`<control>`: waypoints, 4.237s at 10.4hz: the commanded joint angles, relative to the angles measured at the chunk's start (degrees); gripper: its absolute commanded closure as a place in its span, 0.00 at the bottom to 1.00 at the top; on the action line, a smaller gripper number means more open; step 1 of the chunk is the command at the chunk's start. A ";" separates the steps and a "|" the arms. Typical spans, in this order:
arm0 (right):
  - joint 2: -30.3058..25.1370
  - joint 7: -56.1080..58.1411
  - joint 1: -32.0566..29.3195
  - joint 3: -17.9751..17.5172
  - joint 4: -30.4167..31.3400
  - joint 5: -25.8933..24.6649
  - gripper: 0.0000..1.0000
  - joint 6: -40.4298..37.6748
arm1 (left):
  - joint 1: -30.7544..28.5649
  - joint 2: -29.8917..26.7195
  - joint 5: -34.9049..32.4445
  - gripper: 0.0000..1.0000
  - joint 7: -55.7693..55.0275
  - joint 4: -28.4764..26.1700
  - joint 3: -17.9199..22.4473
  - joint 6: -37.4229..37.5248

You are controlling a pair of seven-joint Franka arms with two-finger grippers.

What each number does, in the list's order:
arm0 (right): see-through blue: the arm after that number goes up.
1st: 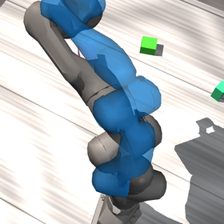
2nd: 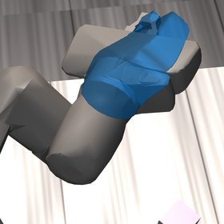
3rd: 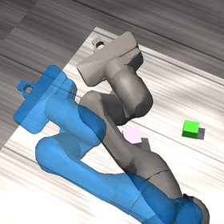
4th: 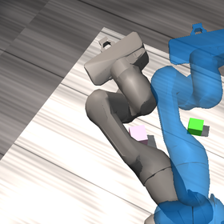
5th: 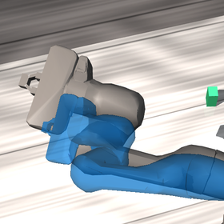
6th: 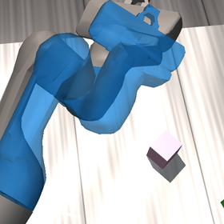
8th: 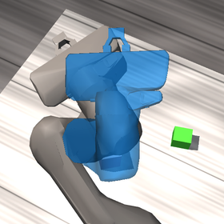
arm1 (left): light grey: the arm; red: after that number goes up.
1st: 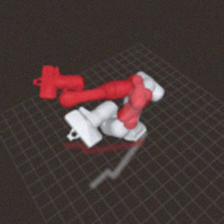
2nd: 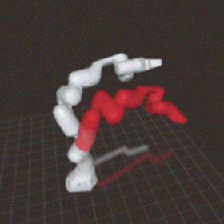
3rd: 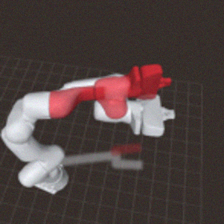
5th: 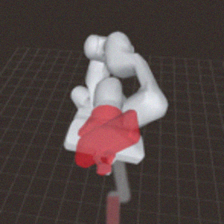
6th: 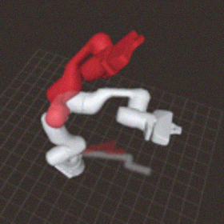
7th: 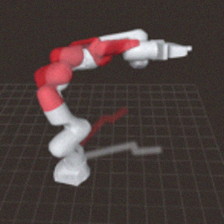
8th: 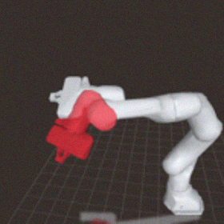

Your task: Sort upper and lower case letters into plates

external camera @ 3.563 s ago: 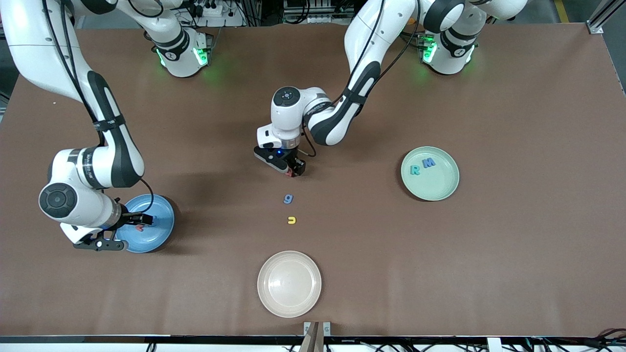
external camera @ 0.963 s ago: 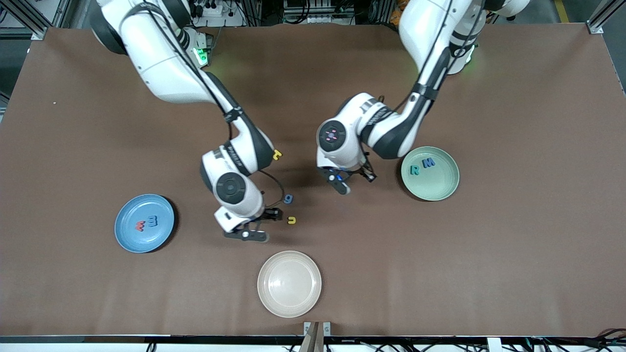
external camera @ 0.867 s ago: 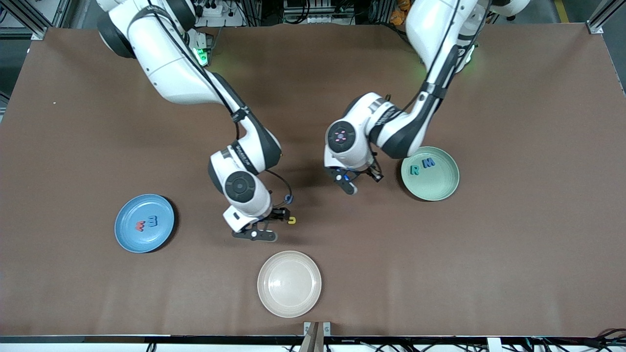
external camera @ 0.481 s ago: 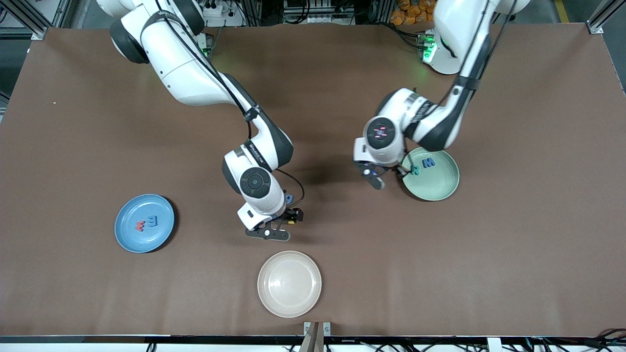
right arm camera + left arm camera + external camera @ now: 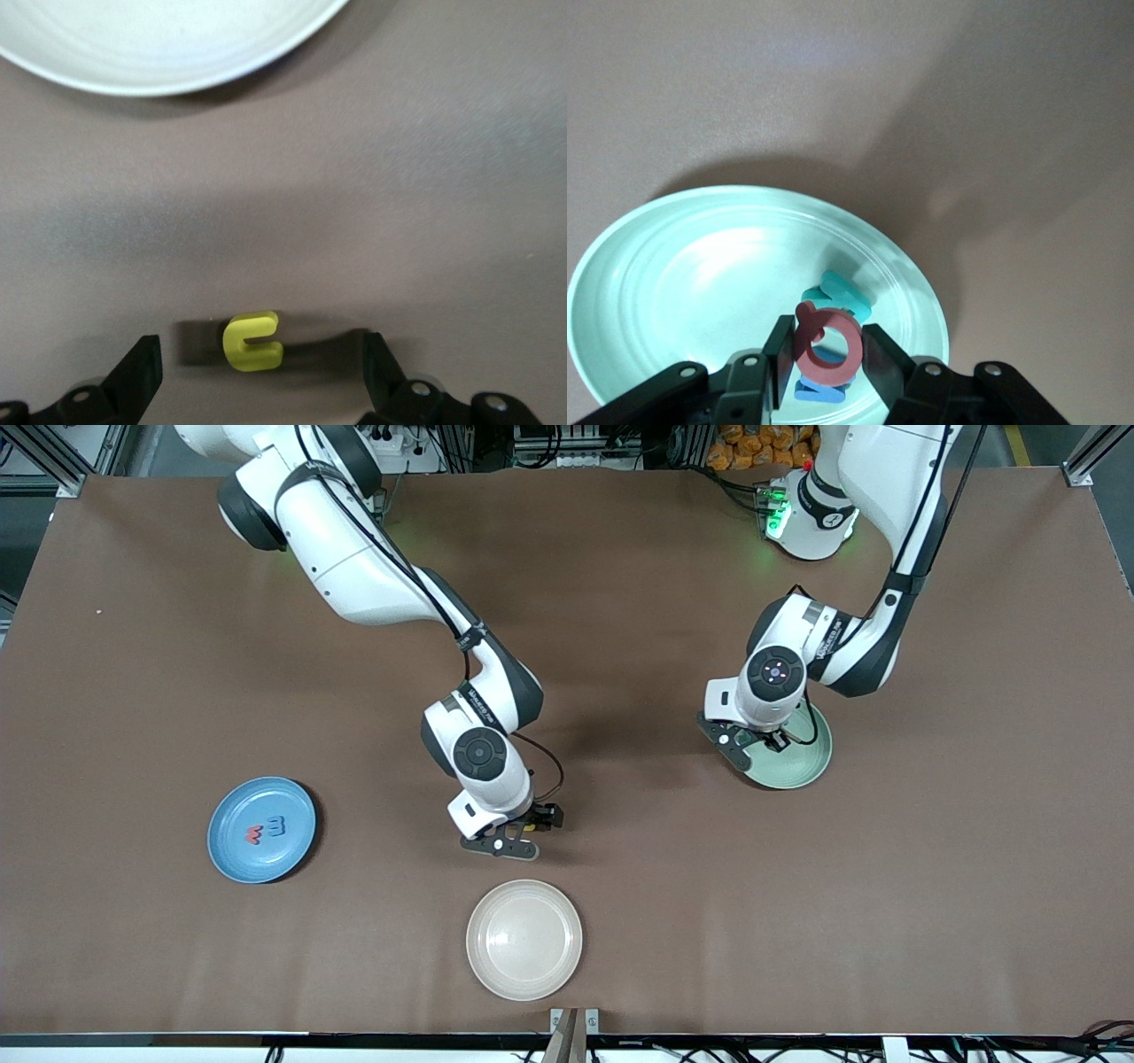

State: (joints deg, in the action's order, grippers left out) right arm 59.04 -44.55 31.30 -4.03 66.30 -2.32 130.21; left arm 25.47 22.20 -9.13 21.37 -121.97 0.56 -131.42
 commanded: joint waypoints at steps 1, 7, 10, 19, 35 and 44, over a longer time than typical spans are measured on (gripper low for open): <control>1.52 -0.80 0.34 0.42 -2.67 0.74 0.00 -0.31 | 0.01 -1.54 1.13 0.00 0.61 -1.78 -0.47 -1.47; 1.78 -0.81 0.60 0.60 -2.40 0.48 1.00 -0.48 | 0.45 -2.16 13.61 0.00 -16.38 0.85 -6.34 0.29; 1.52 -0.81 0.61 0.60 -2.40 0.30 1.00 -1.10 | 1.24 -1.20 13.27 0.00 -40.82 4.27 -15.39 0.29; -11.40 28.50 -25.92 -2.14 -1.01 -4.67 1.00 -27.63 | 5.61 3.36 15.63 0.00 -48.39 11.20 -15.77 0.03; -22.03 42.08 -37.53 -2.74 14.30 -7.79 0.00 -21.05 | 20.85 31.41 -12.67 0.00 -47.64 37.07 -15.06 -25.91; -39.59 42.26 -37.81 -2.65 32.89 0.91 0.00 -21.43 | 21.90 30.80 -6.69 0.32 -49.84 37.77 -15.50 -13.34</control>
State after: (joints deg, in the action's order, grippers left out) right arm 26.35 -2.83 -5.69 -6.22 89.37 -2.73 104.37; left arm 46.94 52.97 -17.18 -27.99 -83.78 -15.09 -146.43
